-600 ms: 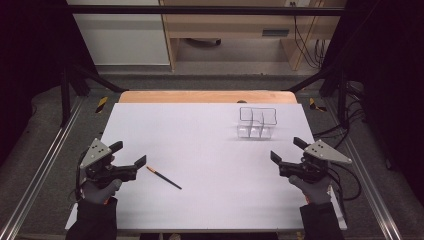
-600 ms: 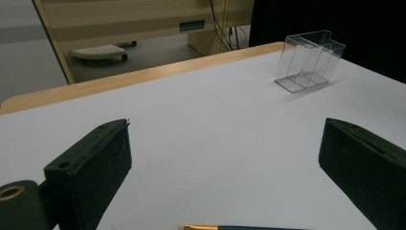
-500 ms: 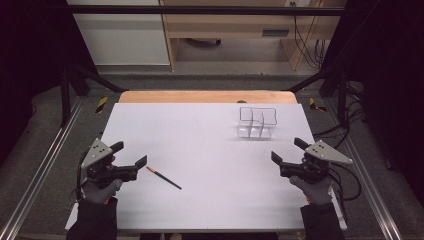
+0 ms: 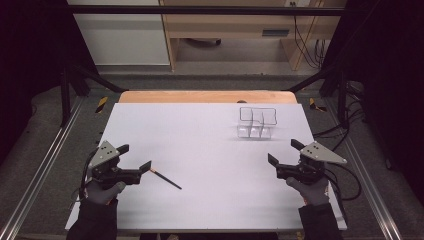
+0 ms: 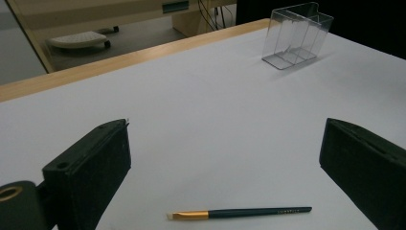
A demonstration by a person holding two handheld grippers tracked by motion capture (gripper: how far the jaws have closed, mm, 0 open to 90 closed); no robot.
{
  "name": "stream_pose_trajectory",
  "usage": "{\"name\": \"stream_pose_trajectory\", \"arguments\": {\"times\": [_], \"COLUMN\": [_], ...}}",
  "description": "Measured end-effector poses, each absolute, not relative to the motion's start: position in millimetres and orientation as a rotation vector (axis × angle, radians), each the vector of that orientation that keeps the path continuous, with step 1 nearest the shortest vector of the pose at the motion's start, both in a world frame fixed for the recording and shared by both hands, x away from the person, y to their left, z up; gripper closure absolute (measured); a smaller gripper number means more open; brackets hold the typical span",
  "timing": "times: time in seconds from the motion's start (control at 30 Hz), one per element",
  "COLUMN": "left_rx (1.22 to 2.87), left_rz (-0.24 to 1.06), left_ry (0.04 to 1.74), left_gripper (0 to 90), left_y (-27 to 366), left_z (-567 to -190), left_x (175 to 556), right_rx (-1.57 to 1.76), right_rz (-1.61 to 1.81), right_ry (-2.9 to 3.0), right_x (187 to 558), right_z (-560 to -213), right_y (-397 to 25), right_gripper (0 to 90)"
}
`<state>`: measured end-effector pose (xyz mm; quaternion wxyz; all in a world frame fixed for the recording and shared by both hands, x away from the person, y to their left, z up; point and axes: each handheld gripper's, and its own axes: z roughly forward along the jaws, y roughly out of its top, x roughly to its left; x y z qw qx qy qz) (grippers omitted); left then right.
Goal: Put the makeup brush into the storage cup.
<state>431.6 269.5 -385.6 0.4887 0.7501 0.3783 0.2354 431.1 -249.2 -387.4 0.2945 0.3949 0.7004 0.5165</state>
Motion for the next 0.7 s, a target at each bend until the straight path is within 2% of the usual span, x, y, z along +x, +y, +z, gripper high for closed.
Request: {"name": "stream_pose_trajectory", "arguments": {"times": [0.7], "left_rx": [1.981], "left_rz": [0.491], "left_ry": [0.84], "left_gripper": [2.7], "left_y": [256], "left_z": [-395], "left_x": [437], "right_rx": [1.052], "right_rz": [1.364], "right_ry": [1.896], "right_x": [432], "right_z": [-391], "right_y": [-243], "right_gripper": [7.1]}}
